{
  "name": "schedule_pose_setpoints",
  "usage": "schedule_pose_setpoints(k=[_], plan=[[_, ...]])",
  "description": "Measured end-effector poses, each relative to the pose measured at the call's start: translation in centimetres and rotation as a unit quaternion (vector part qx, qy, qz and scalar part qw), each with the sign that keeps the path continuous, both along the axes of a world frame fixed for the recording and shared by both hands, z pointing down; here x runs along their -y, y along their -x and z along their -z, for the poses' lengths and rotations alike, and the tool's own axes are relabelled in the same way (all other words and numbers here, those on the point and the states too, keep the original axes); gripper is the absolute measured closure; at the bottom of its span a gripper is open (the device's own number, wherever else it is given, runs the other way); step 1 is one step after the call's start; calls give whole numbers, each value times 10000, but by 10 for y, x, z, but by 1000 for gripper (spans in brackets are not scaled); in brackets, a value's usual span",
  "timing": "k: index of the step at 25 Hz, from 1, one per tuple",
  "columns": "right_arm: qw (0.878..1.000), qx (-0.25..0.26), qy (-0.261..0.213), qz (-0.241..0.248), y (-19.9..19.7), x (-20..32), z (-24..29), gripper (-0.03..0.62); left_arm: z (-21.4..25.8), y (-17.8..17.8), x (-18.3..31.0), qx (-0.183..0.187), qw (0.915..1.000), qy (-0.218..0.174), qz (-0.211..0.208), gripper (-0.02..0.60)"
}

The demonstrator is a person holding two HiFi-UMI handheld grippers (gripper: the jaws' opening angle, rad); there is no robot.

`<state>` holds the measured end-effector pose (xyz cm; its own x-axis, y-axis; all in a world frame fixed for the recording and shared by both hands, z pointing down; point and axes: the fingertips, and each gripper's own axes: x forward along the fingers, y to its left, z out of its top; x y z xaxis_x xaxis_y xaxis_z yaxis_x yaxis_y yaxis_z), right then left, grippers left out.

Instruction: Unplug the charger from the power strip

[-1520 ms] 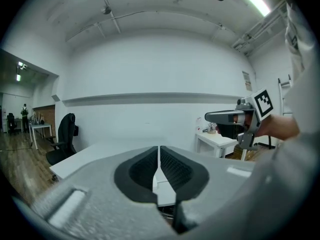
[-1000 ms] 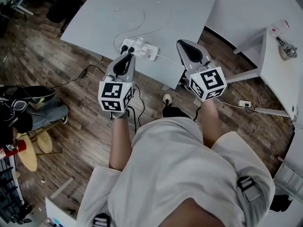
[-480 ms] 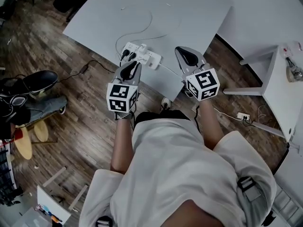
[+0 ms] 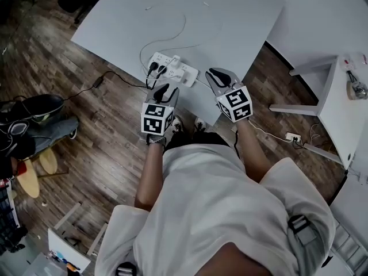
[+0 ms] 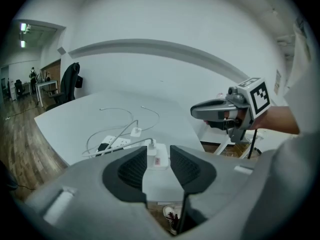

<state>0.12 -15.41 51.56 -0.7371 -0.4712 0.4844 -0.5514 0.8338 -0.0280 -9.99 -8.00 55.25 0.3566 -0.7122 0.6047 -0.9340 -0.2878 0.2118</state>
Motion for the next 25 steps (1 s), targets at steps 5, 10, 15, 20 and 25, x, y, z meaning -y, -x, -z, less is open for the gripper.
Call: schedule_pose_setpoints(k=[5,10,15,20,25], plan=[[9983,-457,307,188,15,0,-50,531,-25,-5,13,-40,9997,204,-157,417],[9943,-750,686,332,27,3,-94,529,-41,-10,29,31,9989,370,-283,393],[9888,-994,987,519,38,4,-130,513,-56,-13,42,201,9977,546,-340,385],[9837,-1089,1353,459,41,5,-151,498,-75,-11,50,432,9966,630,-315,385],[9847,-1151,1230,435,42,7,-154,510,-77,-10,55,360,9972,593,-276,387]])
